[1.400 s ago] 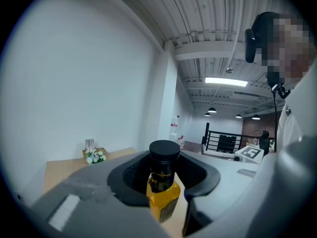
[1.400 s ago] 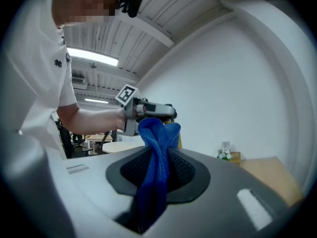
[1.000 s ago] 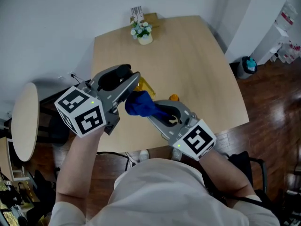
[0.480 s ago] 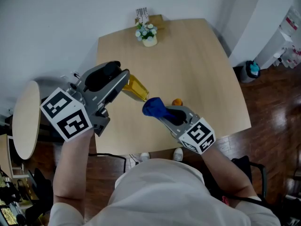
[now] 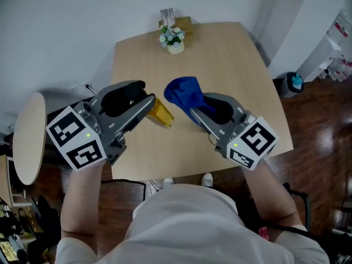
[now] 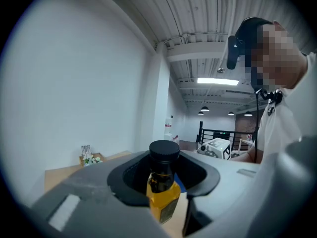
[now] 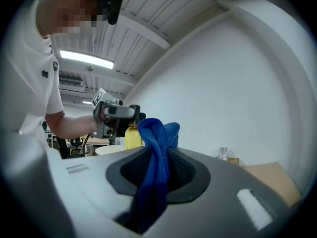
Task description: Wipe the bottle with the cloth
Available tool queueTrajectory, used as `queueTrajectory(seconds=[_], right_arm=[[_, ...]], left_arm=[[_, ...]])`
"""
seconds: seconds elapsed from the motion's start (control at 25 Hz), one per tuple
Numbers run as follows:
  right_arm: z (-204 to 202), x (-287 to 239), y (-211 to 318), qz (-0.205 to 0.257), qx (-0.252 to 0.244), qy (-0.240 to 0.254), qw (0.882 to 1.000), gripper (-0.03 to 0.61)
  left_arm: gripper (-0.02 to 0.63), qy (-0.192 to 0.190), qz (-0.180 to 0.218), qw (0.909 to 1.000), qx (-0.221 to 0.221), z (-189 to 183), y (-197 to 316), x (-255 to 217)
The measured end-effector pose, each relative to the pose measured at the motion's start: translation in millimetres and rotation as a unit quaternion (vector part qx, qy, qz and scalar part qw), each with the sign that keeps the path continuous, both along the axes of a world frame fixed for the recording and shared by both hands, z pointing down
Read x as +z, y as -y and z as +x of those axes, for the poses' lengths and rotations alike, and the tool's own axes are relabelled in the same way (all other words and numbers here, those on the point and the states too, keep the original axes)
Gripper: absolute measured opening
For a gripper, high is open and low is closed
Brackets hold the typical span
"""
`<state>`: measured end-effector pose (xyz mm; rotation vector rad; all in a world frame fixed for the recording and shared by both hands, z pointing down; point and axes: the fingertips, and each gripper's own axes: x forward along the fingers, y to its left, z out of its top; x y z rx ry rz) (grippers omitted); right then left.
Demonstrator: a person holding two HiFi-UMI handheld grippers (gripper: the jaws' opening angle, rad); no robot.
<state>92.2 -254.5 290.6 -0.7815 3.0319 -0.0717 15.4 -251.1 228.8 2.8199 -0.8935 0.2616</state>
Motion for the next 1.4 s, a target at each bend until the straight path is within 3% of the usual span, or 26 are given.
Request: queueTrajectory(seconds=[0.2, 0.36, 0.68, 1.0, 1.16, 1.4], right_arm=[[-22, -26, -26, 0.031, -0.028, 0.009, 0.999, 0.095], [-28, -10, -28, 0.022, -0.03, -0.002, 0.999, 0.095], [-35, 75, -22, -0.057, -0.029, -0.051, 0.997, 0.095], [-32, 160, -28, -0.157, -0.019, -0.089, 0.983, 0.095], [-62, 138, -39, -0.136, -0.051, -0.082, 0.986, 0.095], [-94, 109, -54, -0.115, -0.089, -0.07, 0.987, 0.095]], left_arm=[[0.16, -0.001, 0.002, 0.9998, 0.018, 11, -29, 7], [0.16, -0.009, 0.006, 0.9998, 0.016, 7, -30, 3], [0.16, -0.031, 0.015, 0.9993, 0.017, -4, -25, -16], [0.16, -0.057, 0.04, 0.9971, 0.031, -5, -41, -49], [0.16, -0.074, 0.04, 0.9954, 0.047, 4, -45, -58], [0.16, -0.06, 0.037, 0.9961, 0.053, 8, -46, -49]])
